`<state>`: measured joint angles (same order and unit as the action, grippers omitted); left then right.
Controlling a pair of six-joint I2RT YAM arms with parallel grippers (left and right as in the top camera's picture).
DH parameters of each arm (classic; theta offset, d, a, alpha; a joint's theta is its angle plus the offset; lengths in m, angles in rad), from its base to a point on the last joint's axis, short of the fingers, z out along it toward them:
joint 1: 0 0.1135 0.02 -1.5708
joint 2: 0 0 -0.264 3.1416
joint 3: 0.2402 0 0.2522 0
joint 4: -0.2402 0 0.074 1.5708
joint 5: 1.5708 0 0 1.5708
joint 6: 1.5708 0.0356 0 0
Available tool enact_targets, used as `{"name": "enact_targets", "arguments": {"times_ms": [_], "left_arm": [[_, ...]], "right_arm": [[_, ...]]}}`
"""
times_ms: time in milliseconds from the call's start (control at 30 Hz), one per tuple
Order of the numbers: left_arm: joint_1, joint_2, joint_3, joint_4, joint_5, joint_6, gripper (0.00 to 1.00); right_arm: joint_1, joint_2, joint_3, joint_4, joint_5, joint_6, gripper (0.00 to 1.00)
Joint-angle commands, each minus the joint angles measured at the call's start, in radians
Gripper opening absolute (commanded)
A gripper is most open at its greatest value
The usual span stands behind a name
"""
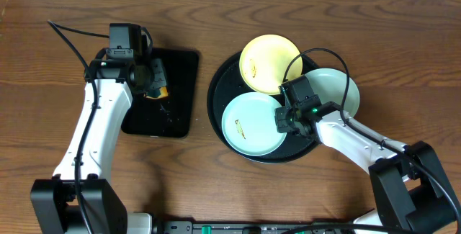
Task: Clean dirty plates on tray and stack at the side
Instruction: 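Lift the sponge with the left gripper and turn it edge-down, then scrub the front pale green plate with the sponge in the left gripper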
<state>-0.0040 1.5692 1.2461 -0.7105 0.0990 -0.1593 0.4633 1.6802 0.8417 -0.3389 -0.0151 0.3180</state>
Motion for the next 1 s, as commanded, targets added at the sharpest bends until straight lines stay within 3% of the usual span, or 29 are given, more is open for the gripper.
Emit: {"name": "enact_targets", "arguments": {"times_ms": [0, 333, 733, 933, 967], "left_arm": [[-0.002, 0.023, 0.019, -0.033, -0.010, 0.006, 0.07], [-0.077, 0.024, 0.019, 0.043, 0.021, 0.013, 0.08], [-0.394, 0.045, 0.013, 0.006, 0.031, 0.013, 0.08], [-0.471, 0.118, 0.013, 0.023, 0.023, 0.011, 0.07], [-0.485, 0.146, 0.013, 0.019, 0.035, -0.032, 0.07]], "right_arm": [[0.010, 0.009, -0.005, -0.001, -0.001, 0.000, 0.01], [0.010, 0.009, -0.005, -0.001, -0.001, 0.000, 0.02], [0.009, 0.009, -0.005, -0.001, -0.001, 0.000, 0.01], [0.010, 0.009, -0.005, -0.001, -0.001, 0.000, 0.01], [0.010, 0.009, -0.005, -0.001, -0.001, 0.000, 0.01]]}}
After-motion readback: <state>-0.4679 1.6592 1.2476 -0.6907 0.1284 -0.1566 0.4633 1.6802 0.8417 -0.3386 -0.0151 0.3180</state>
